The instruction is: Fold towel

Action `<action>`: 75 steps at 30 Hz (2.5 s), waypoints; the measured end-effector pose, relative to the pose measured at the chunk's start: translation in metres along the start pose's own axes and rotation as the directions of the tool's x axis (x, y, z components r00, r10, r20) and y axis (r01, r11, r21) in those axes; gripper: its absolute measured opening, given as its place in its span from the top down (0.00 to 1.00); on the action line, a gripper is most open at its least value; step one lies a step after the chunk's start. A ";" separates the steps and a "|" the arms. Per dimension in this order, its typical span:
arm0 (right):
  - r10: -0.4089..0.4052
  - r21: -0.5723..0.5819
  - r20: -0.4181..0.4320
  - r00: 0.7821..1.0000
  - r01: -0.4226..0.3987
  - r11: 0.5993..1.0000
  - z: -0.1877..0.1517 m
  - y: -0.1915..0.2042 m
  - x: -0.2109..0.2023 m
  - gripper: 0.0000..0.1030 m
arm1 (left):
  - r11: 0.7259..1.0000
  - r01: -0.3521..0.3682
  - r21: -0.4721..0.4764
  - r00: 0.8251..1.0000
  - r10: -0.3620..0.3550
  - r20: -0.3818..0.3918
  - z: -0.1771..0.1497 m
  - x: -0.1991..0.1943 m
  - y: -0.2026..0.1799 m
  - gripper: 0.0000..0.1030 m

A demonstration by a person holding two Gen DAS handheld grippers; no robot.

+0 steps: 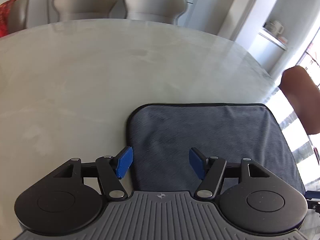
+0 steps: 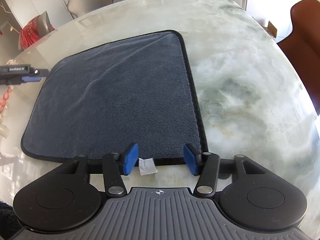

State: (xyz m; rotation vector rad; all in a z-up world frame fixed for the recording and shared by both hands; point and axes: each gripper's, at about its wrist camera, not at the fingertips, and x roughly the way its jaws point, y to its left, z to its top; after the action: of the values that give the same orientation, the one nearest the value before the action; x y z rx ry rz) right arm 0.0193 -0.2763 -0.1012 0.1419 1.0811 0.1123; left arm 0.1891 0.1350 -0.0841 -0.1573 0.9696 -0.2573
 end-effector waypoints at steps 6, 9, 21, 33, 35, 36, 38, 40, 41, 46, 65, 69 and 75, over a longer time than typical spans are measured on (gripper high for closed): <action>0.004 -0.010 0.012 1.000 -0.004 1.000 -0.001 0.006 -0.005 0.46 | 0.995 0.030 -0.095 0.999 -0.031 -0.015 -0.009 0.007 0.018 0.39; 0.019 -0.022 0.029 0.999 -0.018 1.000 -0.001 0.014 -0.010 0.46 | 0.992 0.053 -0.115 0.998 -0.058 -0.040 -0.007 0.013 0.021 0.39; 0.042 -0.051 0.039 0.998 -0.040 0.998 -0.006 0.043 -0.021 0.46 | 0.998 0.048 -0.048 0.996 -0.052 -0.073 0.010 0.037 0.009 0.44; 0.299 -0.343 0.025 0.954 -0.273 0.899 0.012 0.147 -0.008 0.46 | 0.991 0.112 -0.071 0.986 -0.120 -0.112 0.015 0.036 0.002 0.96; 0.342 -0.384 0.007 0.940 -0.313 0.869 0.014 0.165 0.000 0.46 | 0.990 0.125 -0.063 0.985 -0.132 -0.112 0.018 0.035 0.000 0.96; 0.373 -0.429 -0.021 0.928 -0.346 0.835 0.015 0.184 0.008 0.47 | 0.990 0.127 -0.055 0.985 -0.132 -0.114 0.019 0.034 -0.002 0.96; 0.393 -0.484 -0.061 0.917 -0.372 0.792 0.010 0.209 0.023 0.47 | 0.991 0.127 -0.045 0.984 -0.131 -0.119 0.019 0.034 -0.005 0.96; 0.384 -0.512 -0.070 0.921 -0.363 0.779 0.008 0.227 0.033 0.47 | 0.991 0.124 -0.043 0.984 -0.128 -0.122 0.019 0.035 -0.006 0.96; 0.367 -0.520 -0.066 0.928 -0.346 0.781 0.008 0.237 0.040 0.47 | 0.992 0.122 -0.043 0.984 -0.126 -0.124 0.020 0.035 -0.006 0.96; 0.354 -0.534 -0.061 0.933 -0.330 0.779 0.001 0.260 0.057 0.49 | 0.994 0.105 -0.025 0.986 -0.107 -0.131 0.021 0.036 -0.003 0.95; 0.334 -0.377 0.066 0.940 -0.286 0.881 0.003 0.209 0.028 0.97 | 0.989 0.151 0.001 0.982 -0.150 -0.112 0.031 0.023 -0.021 0.95; 0.315 -0.274 0.114 0.942 -0.275 0.921 0.007 0.175 0.013 0.97 | 0.983 0.181 0.034 0.980 -0.177 -0.095 0.039 0.021 -0.046 0.95; 0.273 -0.125 0.181 0.945 -0.253 0.959 0.015 0.120 -0.008 0.97 | 0.971 0.219 0.095 0.973 -0.209 -0.098 0.048 0.027 -0.098 0.95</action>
State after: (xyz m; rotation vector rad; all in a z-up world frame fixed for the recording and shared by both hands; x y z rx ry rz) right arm 0.0264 -0.1604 -0.0672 0.2026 0.8523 0.3855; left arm 0.2293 0.0341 -0.0540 -0.1552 1.0242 -0.5169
